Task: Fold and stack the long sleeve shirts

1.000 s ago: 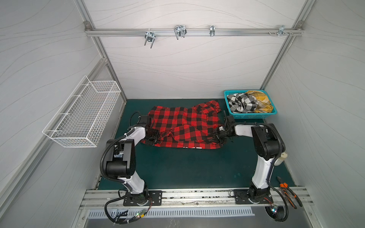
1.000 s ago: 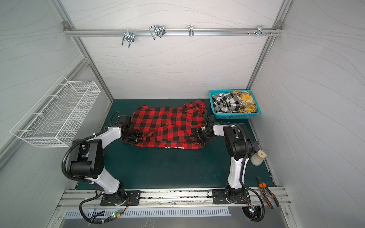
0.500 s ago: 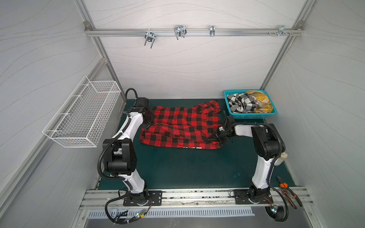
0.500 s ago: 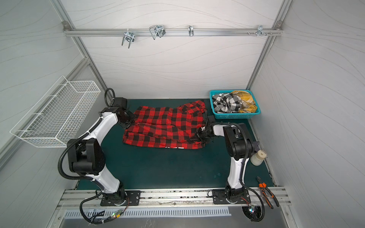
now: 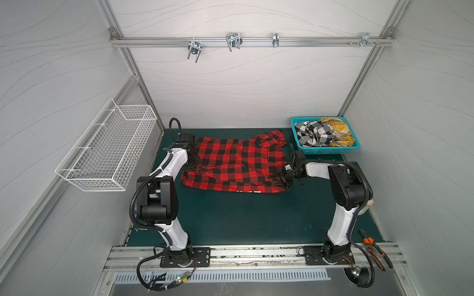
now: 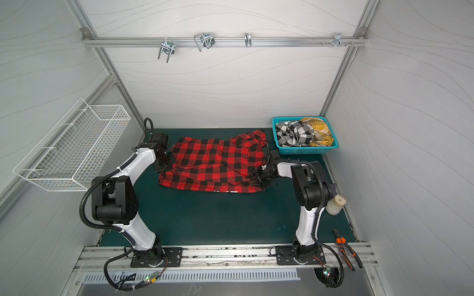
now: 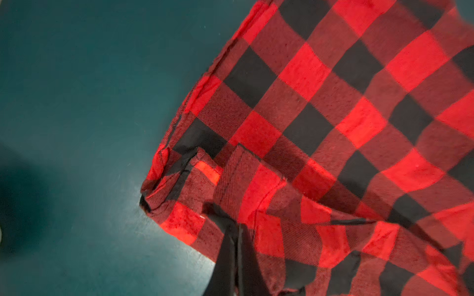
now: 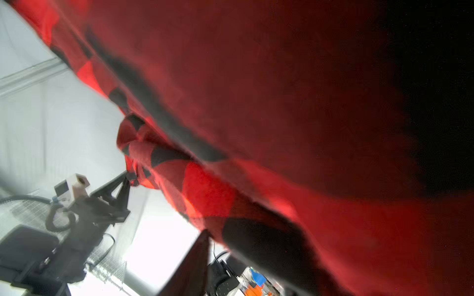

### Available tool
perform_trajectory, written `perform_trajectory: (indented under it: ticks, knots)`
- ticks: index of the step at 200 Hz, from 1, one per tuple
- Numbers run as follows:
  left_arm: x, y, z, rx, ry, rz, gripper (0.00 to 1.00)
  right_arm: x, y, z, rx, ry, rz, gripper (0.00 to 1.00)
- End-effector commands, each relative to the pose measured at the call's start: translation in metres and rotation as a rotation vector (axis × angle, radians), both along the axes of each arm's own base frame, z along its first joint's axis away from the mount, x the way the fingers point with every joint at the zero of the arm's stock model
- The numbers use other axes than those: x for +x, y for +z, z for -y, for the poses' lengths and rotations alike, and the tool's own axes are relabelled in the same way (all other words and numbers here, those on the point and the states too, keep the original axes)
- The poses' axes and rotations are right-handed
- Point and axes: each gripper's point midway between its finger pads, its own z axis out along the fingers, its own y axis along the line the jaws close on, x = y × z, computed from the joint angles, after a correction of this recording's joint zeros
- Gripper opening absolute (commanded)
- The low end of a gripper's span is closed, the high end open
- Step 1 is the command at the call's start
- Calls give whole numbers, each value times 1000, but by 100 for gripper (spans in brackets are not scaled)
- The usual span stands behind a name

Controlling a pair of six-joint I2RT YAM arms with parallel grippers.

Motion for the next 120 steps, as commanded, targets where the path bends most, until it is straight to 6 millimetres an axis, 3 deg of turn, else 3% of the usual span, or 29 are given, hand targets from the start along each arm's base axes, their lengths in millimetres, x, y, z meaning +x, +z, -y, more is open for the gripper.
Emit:
perform_trajectory:
  ticks: [1,29,53,120]
  knots:
    - [0,-13,-5,38,-34,-21,0,-8,-11,12,-66,-37,-50,24]
    - [-4,-15,-7,52,-39,-25,0,-10,-13,12,-71,-37,-66,0]
    - [-5,-8,-12,88,-38,-21,0,-10,-8,11,-58,-39,-57,0]
    - [-5,38,-19,131,-27,67,0,-12,20,4,4,-28,19,0]
